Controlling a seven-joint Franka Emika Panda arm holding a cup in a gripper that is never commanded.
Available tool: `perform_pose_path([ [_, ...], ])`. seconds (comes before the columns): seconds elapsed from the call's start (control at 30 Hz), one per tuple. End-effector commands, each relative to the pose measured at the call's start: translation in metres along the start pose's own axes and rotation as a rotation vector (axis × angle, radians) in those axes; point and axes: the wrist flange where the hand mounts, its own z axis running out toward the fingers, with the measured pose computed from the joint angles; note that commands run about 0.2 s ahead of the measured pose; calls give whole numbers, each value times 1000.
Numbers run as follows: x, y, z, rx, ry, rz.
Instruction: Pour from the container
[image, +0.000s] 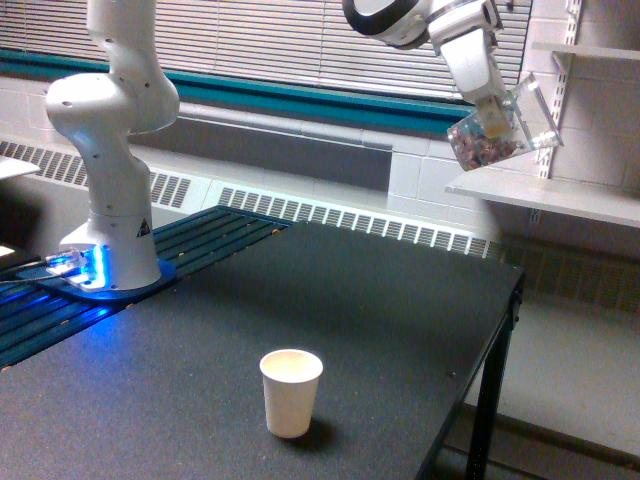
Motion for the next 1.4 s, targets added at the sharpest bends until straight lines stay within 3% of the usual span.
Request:
perform_pose_path([
  [0.03,-10,-14,-1,10,-3,-21],
  [0.43,-5,25,1,-4,11,17],
  [0.5,-1,31,-3,-14,32,16],
  [0.9,10,99,-5,-72,75,49],
  [1.4,-7,182,17,-174,49,55],
])
